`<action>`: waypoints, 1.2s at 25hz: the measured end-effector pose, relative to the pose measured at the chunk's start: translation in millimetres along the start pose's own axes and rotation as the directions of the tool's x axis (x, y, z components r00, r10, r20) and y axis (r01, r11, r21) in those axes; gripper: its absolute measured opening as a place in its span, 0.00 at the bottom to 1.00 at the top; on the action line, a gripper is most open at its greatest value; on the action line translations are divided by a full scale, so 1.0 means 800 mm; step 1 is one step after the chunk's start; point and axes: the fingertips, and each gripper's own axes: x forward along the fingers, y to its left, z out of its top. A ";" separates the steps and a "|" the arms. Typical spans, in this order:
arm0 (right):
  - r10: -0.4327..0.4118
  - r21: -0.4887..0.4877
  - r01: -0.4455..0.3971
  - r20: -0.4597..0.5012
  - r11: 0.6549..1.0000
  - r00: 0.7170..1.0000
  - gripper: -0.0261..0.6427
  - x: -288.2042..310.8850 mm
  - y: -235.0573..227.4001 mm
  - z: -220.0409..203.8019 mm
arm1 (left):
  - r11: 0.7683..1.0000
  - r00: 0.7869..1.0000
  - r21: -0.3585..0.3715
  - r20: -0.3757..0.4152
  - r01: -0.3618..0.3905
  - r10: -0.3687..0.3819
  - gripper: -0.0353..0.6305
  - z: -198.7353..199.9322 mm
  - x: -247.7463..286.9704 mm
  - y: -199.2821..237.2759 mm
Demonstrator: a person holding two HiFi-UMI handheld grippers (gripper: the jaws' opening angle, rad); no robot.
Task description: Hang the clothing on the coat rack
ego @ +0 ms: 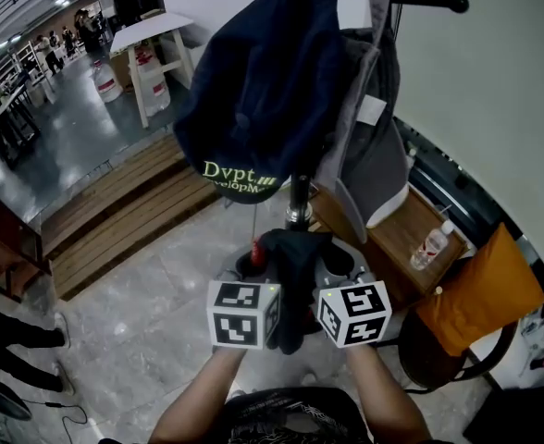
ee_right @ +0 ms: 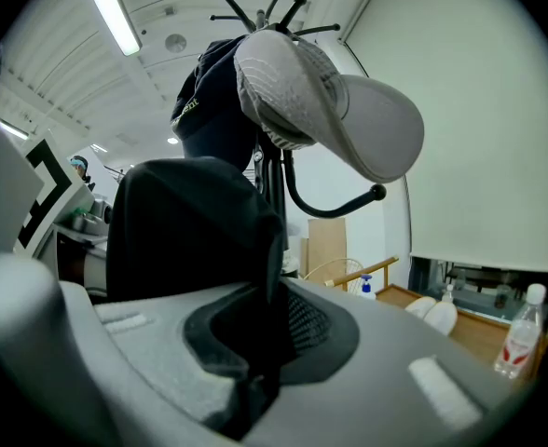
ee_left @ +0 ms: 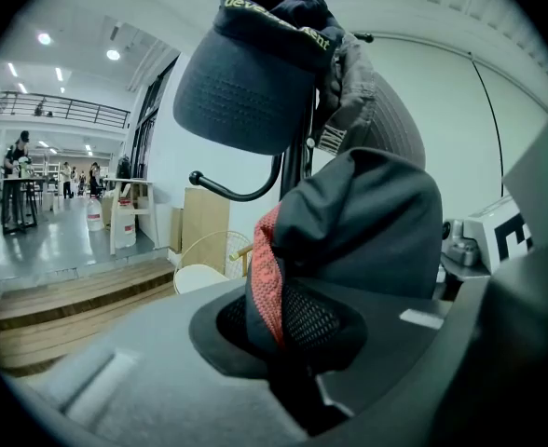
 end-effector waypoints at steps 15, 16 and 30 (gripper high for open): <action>-0.003 -0.003 0.002 -0.031 1.000 1.000 0.07 -0.002 0.001 -0.020 | 1.000 1.000 0.003 -0.022 0.004 -0.004 0.10 -0.012 -0.001 -0.006; -0.003 -0.004 0.003 -0.031 1.000 1.000 0.07 -0.003 0.001 -0.021 | 1.000 1.000 0.006 -0.022 0.003 -0.003 0.10 -0.013 -0.001 -0.006; -0.004 0.005 0.004 -0.039 1.000 0.999 0.07 -0.008 0.008 -0.036 | 1.000 0.999 0.007 -0.033 0.011 -0.011 0.10 -0.024 0.000 -0.011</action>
